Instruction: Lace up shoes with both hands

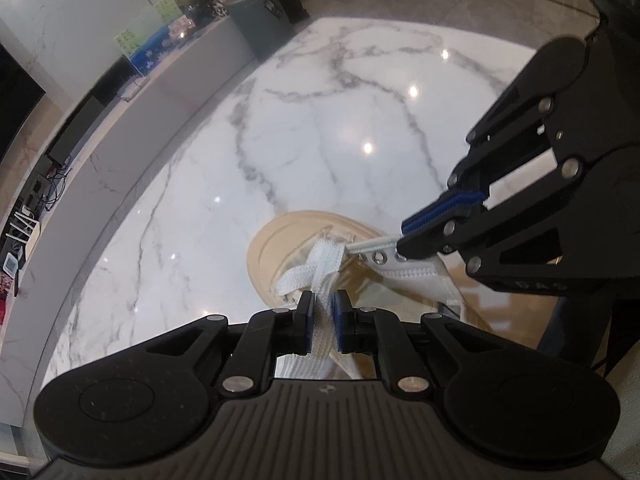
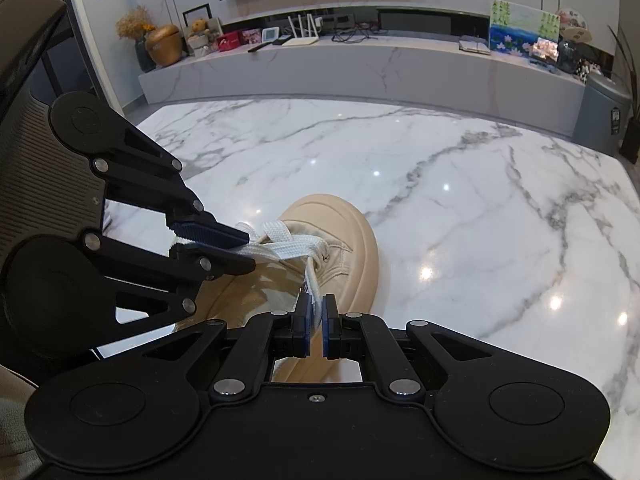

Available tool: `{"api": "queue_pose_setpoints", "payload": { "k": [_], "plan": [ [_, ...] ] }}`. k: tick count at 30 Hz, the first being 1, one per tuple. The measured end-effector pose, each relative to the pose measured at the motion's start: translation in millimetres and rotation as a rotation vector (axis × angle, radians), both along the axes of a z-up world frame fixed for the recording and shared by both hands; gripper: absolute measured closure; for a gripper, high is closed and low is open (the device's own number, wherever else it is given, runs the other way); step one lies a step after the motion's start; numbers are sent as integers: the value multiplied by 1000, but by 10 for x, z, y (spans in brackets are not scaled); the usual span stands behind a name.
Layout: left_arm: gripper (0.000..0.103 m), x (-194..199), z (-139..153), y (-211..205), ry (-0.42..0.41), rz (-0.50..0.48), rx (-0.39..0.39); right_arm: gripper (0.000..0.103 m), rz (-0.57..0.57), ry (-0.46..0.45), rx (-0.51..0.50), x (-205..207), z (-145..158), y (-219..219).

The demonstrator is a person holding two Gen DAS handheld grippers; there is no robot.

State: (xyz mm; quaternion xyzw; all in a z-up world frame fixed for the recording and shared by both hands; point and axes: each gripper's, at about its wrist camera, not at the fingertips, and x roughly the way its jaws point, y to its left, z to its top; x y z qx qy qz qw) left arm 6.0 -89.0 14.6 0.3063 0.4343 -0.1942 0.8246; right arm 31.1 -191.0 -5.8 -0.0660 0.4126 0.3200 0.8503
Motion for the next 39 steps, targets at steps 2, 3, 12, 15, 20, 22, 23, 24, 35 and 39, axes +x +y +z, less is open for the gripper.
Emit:
{"api": "queue_pose_setpoints", "payload": {
  "k": [2,3,12,15,20,22,23,24,35,39],
  "plan": [
    [94,3,11,-2,0,-2,-5,100,1,0,-1,-2,0,3],
    [94,9,4,-6,5,-4,-5,100,1,0,-2,-1,0,5],
    [94,19,-66,-11,31,-12,16,100,3,-2,-4,11,-4,-3],
    [94,18,-71,-15,33,-17,13,100,2,-3,-3,3,-16,-24],
    [94,17,-71,-17,31,-17,4,100,2,-1,-4,8,-16,-64],
    [94,15,-63,-10,23,-11,6,100,3,-1,-5,-3,-14,-63],
    [94,17,-59,-6,22,-9,7,100,4,0,-5,-5,-13,-59],
    [94,22,-61,-11,23,-9,7,100,5,0,-5,-2,-13,-55],
    [94,10,-66,-14,31,-33,25,100,8,2,-11,-9,-2,-28],
    [94,25,-76,-33,34,-37,26,100,11,1,-13,-5,-3,-17]
  ]
}}
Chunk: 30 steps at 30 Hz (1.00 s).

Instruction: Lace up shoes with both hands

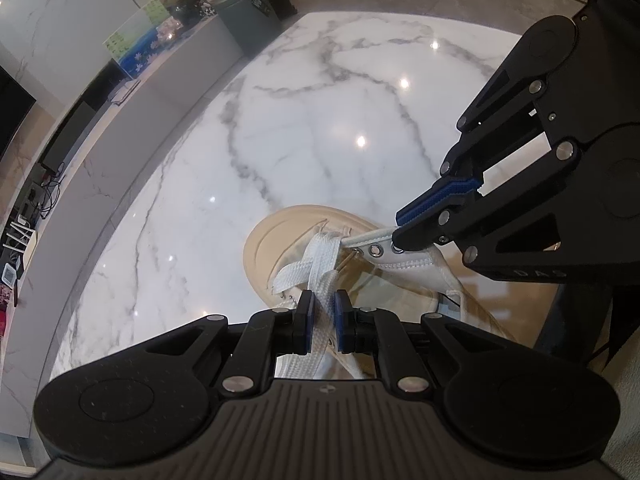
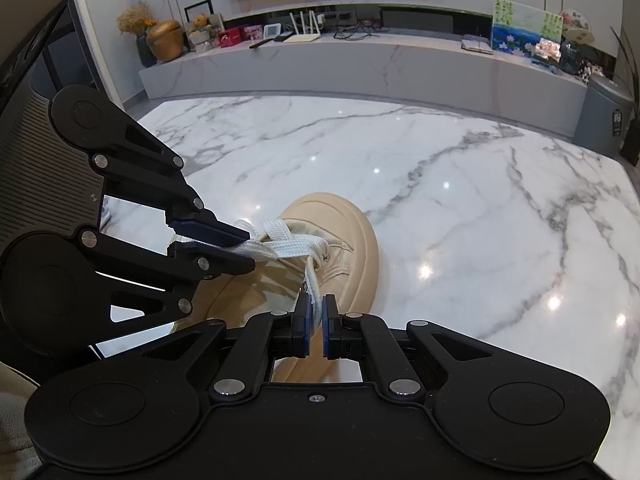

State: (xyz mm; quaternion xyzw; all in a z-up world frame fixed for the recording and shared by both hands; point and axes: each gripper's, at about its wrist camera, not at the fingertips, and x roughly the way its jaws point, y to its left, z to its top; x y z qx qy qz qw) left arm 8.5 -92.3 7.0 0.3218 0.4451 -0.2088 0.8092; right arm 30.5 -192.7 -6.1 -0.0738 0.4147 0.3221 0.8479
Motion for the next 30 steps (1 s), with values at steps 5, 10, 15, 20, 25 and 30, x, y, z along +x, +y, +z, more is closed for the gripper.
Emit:
{"api": "queue_pose_setpoints", "payload": {
  "k": [5,10,15,20,25,30],
  "plan": [
    [94,7,-18,-19,5,-5,-1,100,0,0,-2,15,17,32],
    [94,7,-17,-13,9,-2,-4,100,-1,1,-1,14,23,38],
    [93,7,-18,-22,9,0,-2,100,-4,2,2,0,-4,8],
    [92,13,-18,-22,11,3,-2,100,-8,6,5,16,-2,-5],
    [92,18,-23,-18,7,4,4,100,-9,8,6,25,-4,-15],
    [92,21,-33,-18,7,0,5,99,-8,6,4,17,-21,12]
  ]
}}
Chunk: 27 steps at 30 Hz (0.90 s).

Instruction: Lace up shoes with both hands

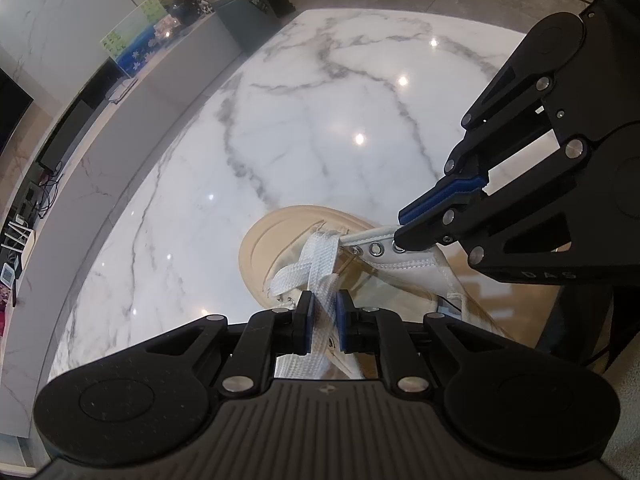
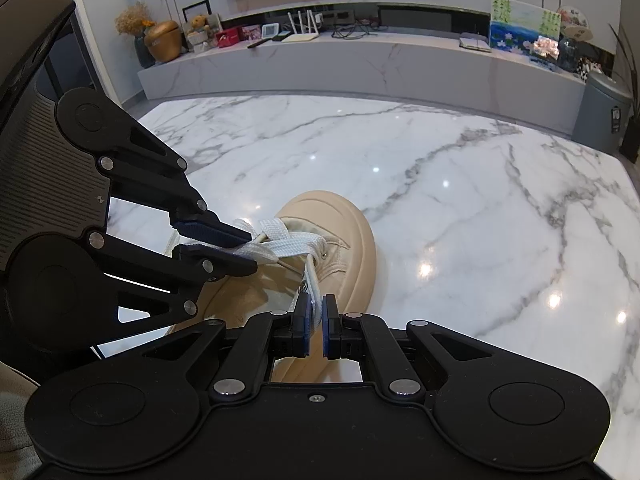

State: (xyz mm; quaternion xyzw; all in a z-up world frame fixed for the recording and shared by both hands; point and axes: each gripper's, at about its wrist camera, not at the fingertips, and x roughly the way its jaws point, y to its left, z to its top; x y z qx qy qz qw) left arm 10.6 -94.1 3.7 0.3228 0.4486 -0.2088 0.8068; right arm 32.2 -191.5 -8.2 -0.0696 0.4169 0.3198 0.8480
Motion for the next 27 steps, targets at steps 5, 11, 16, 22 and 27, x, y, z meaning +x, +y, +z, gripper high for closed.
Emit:
{"api": "queue_pose_setpoints", "payload": {
  "k": [5,11,16,22,27],
  "plan": [
    [92,-3,15,22,-6,7,-9,99,0,1,0,-5,-5,-1],
    [92,-16,27,14,-7,2,-15,99,-1,2,1,-7,-6,-13],
    [92,-9,23,12,-1,1,-16,99,-1,0,-2,-16,10,-13],
    [92,33,-1,-45,3,1,-6,99,-1,1,-2,-13,11,-5],
    [92,43,-12,-56,7,-2,-7,99,1,-1,-4,-24,15,6]
  ]
}}
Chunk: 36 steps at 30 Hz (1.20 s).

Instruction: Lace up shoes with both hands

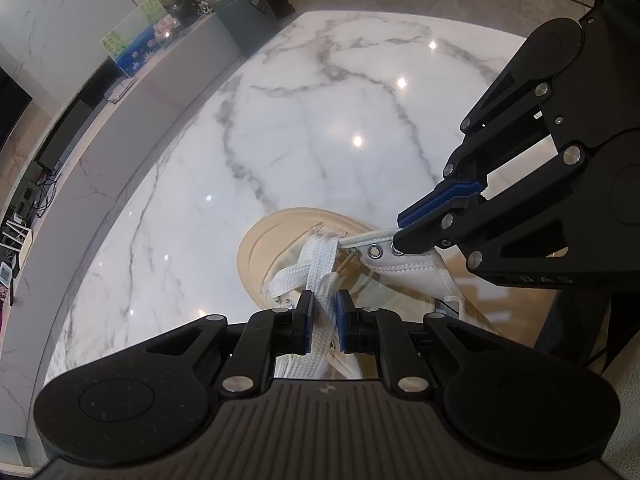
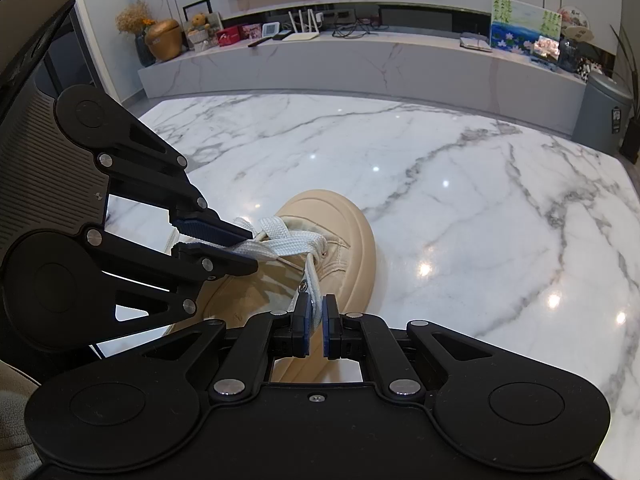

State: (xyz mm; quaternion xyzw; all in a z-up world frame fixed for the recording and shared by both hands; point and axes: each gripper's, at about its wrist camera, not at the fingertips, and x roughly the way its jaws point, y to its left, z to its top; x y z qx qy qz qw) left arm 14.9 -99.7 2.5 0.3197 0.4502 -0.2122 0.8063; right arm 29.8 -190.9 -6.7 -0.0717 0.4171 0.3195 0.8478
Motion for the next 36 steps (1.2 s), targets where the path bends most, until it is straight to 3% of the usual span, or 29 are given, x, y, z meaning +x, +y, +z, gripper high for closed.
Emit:
{"api": "queue_pose_setpoints", "payload": {
  "k": [36],
  "plan": [
    [91,-18,16,55,-3,8,-1,99,1,6,4,-3,2,-8]
  ]
}}
